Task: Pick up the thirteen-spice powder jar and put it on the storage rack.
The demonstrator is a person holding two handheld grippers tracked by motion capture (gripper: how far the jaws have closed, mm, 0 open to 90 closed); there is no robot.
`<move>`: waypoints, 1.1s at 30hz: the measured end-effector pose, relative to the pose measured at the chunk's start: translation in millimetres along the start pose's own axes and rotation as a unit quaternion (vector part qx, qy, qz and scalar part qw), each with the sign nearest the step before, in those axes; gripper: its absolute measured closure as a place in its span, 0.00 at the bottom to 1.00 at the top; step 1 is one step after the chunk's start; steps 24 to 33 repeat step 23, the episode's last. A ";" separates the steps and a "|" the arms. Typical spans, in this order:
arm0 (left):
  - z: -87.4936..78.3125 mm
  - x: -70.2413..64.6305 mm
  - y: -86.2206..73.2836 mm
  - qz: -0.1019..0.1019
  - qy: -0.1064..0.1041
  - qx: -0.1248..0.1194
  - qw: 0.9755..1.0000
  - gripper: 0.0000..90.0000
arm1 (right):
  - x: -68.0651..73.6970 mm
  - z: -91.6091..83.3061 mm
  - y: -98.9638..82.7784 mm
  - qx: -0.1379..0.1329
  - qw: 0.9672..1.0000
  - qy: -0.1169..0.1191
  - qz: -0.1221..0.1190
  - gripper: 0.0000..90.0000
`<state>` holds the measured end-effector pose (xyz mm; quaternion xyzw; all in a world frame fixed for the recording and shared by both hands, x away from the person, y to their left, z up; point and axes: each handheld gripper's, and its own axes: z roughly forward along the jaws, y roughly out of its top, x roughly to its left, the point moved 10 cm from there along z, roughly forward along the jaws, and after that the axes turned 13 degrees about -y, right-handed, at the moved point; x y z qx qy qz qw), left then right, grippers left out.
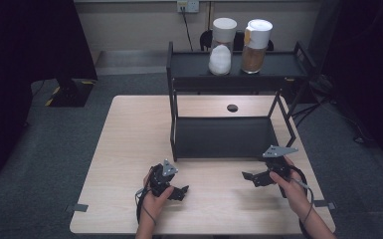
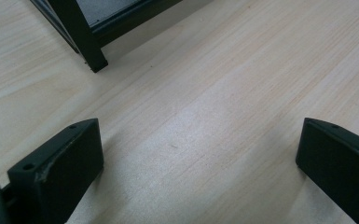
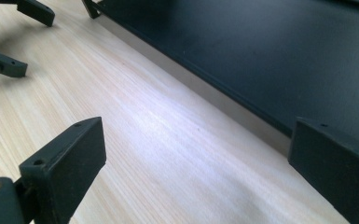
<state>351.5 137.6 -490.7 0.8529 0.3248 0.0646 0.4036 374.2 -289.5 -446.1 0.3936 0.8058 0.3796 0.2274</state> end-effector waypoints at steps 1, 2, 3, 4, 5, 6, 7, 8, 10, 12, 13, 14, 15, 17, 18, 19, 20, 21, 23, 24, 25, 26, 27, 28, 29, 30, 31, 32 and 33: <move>0.0 0.0 0.0 0.000 0.000 0.000 1.000 0.00 | -0.6 0.5 -2.4 0.001 1.000 0.000 0.003 0.03; 0.0 0.0 0.0 0.000 0.000 0.000 1.000 0.00 | -1.0 1.1 -4.9 0.002 1.000 0.000 0.005 0.03; 0.0 0.0 0.0 0.000 0.000 0.000 1.000 0.00 | -1.5 1.6 -7.2 0.004 1.000 0.000 0.005 0.03; 0.0 0.0 0.0 0.000 0.000 0.000 1.000 0.00 | -1.9 2.0 -9.6 0.006 1.000 -0.001 0.005 0.03; 0.0 0.0 0.0 0.000 0.000 0.000 1.000 0.00 | -2.3 2.4 -12.1 0.007 1.000 -0.003 0.006 0.03; 0.0 0.0 0.0 0.000 0.000 0.000 1.000 0.00 | -3.0 2.8 -14.7 0.008 1.000 -0.001 0.008 0.03; 0.0 0.0 0.0 0.000 0.000 0.000 1.000 0.00 | -3.5 3.0 -17.3 0.009 1.000 0.000 0.010 0.03; 0.0 0.0 0.0 0.000 0.000 0.000 1.000 0.00 | -3.8 3.4 -19.7 0.011 1.000 -0.002 0.009 0.03; 0.0 0.0 0.0 0.000 0.000 0.000 1.000 0.00 | -4.2 3.6 -24.3 0.015 1.000 -0.007 0.003 0.03; 0.0 0.0 0.0 0.000 0.000 0.000 1.000 0.00 | -4.7 3.9 -29.2 0.019 1.000 -0.011 0.001 0.03; 0.0 0.0 0.0 0.000 0.000 0.000 1.000 0.00 | -5.2 4.1 -31.5 0.021 1.000 -0.011 -0.001 0.03; 0.0 0.0 0.0 0.000 0.000 0.000 1.000 0.00 | -5.5 4.1 -33.8 0.023 1.000 -0.013 -0.002 0.03; 0.0 0.0 0.1 0.000 0.000 0.000 1.000 0.00 | -5.7 4.2 -36.3 0.024 1.000 -0.015 -0.003 0.03; 0.0 0.0 0.1 0.000 0.000 0.000 1.000 0.00 | -6.1 4.8 -40.8 0.029 0.999 -0.018 -0.008 0.03; 0.0 0.0 0.1 0.000 0.000 0.000 1.000 0.00 | -5.9 4.8 -42.0 0.032 0.999 -0.020 -0.010 0.03; 0.0 0.0 0.1 0.000 0.000 0.000 1.000 0.00 | -5.7 4.8 -43.7 0.033 0.999 -0.022 -0.012 0.03; 0.0 0.0 0.1 0.000 0.000 0.000 1.000 0.00 | -5.6 4.7 -45.2 0.035 0.999 -0.023 -0.013 0.03; 0.0 0.0 0.1 0.000 0.000 0.000 1.000 0.00 | -5.5 4.6 -46.5 0.037 0.999 -0.023 -0.015 0.03; 0.0 0.0 0.3 0.000 0.000 0.001 1.000 0.00 | -4.3 4.1 -48.3 0.038 0.999 -0.026 -0.024 0.02; 0.0 0.0 0.3 0.000 0.000 0.001 1.000 0.00 | -4.3 4.1 -48.3 0.038 0.999 -0.026 -0.024 0.02; 0.0 0.0 0.3 0.000 0.000 0.001 1.000 0.00 | -4.3 4.1 -48.3 0.038 0.999 -0.026 -0.024 0.02; 0.0 0.0 0.3 0.000 0.000 0.001 1.000 0.00 | -4.3 4.1 -48.3 0.038 0.999 -0.026 -0.024 0.02; 0.0 0.0 0.3 0.000 0.000 0.001 1.000 0.00 | -4.3 4.1 -48.3 0.038 0.999 -0.026 -0.024 0.02; 0.0 0.0 0.3 0.000 0.000 0.001 1.000 0.00 | -4.3 4.1 -48.3 0.038 0.999 -0.026 -0.024 0.02; 0.0 0.0 0.3 0.000 0.000 0.001 1.000 0.00 | -4.3 4.1 -48.3 0.038 0.999 -0.026 -0.024 0.02; 0.0 0.0 0.3 0.000 0.000 0.001 1.000 0.00 | -4.3 4.1 -48.3 0.038 0.999 -0.026 -0.024 0.02; 0.0 0.0 0.3 0.000 0.000 0.001 1.000 0.00 | -4.3 4.1 -48.3 0.038 0.999 -0.026 -0.024 0.02; 0.0 0.0 0.3 0.000 0.000 0.001 1.000 0.00 | -4.3 4.1 -48.3 0.038 0.999 -0.026 -0.024 0.02; 0.0 0.0 0.3 0.000 0.000 0.001 1.000 0.00 | -4.3 4.1 -48.3 0.038 0.999 -0.026 -0.024 0.02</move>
